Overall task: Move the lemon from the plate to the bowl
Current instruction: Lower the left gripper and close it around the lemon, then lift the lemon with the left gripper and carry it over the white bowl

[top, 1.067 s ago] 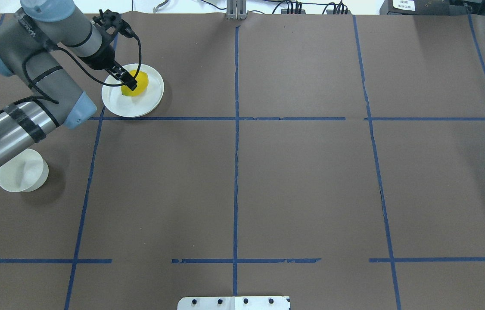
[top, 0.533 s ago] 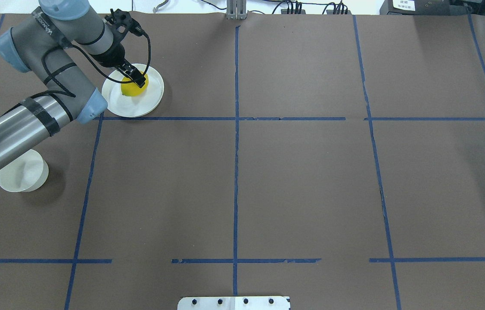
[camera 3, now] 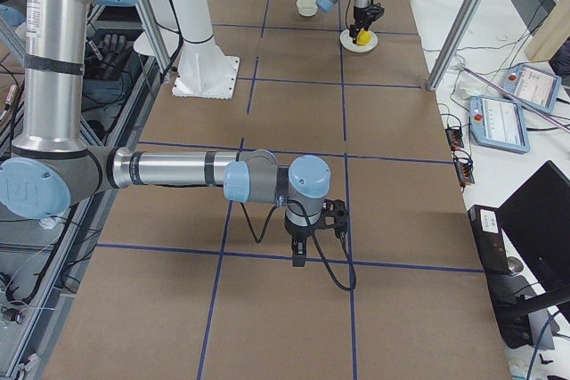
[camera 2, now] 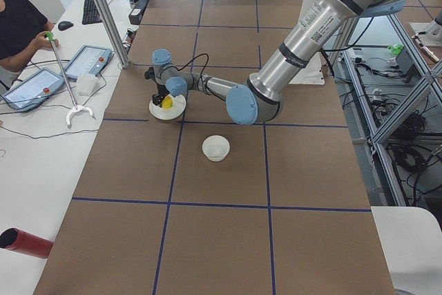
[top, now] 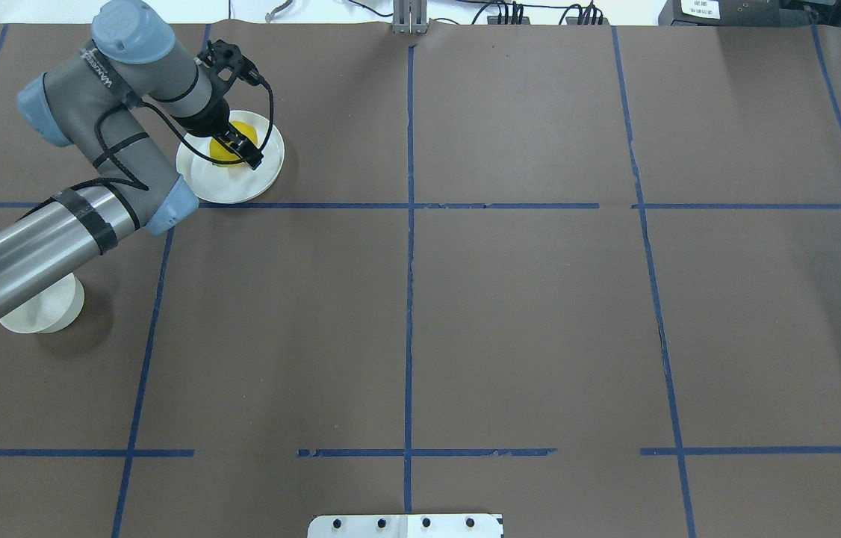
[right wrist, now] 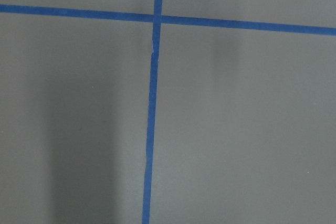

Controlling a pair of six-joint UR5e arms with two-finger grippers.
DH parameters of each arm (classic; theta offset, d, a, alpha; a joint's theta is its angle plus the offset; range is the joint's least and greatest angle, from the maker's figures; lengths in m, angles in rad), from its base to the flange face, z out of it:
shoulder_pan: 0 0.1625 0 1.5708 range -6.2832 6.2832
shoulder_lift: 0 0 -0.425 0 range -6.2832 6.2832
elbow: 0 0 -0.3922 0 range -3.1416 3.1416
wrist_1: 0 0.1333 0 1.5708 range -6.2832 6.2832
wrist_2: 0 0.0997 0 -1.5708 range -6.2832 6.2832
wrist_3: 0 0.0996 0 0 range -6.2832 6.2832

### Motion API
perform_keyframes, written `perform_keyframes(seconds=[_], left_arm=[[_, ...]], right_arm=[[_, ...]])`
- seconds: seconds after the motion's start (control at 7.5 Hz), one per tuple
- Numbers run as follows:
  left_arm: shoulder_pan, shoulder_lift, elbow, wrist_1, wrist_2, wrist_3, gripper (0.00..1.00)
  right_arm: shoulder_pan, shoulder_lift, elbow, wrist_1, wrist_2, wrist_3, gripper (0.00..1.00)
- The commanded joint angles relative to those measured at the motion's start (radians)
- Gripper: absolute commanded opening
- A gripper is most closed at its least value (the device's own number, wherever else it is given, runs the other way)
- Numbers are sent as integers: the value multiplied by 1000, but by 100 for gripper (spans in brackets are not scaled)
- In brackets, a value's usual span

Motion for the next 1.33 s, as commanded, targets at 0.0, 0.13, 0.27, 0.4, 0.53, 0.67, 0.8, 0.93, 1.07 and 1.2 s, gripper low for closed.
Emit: perform_keyframes(seconds=[0.0, 0.13, 0.27, 0.4, 0.53, 0.67, 0.8, 0.93, 1.07, 1.2], left_arm=[[-4, 0, -5, 5, 22, 11, 42], [-25, 5, -42, 19, 14, 8, 23], [-45, 91, -191, 75, 13, 8, 12], [-48, 214, -410, 189, 16, 4, 5], [-53, 274, -533, 303, 20, -6, 4], [-62, 376, -657, 340, 19, -9, 4], [-62, 514, -744, 339, 14, -86, 4], [-61, 648, -831, 333, 25, -300, 1], [-58, 694, -840, 327, 23, -393, 1], [-54, 727, -837, 316, 20, -432, 1]], right_arm=[[0, 0, 0, 0, 0, 0, 100], [0, 0, 0, 0, 0, 0, 100], [0, 0, 0, 0, 0, 0, 100], [0, 0, 0, 0, 0, 0, 100], [0, 0, 0, 0, 0, 0, 100], [0, 0, 0, 0, 0, 0, 100], [0, 0, 0, 0, 0, 0, 100], [0, 0, 0, 0, 0, 0, 100], [0, 0, 0, 0, 0, 0, 100], [0, 0, 0, 0, 0, 0, 100]])
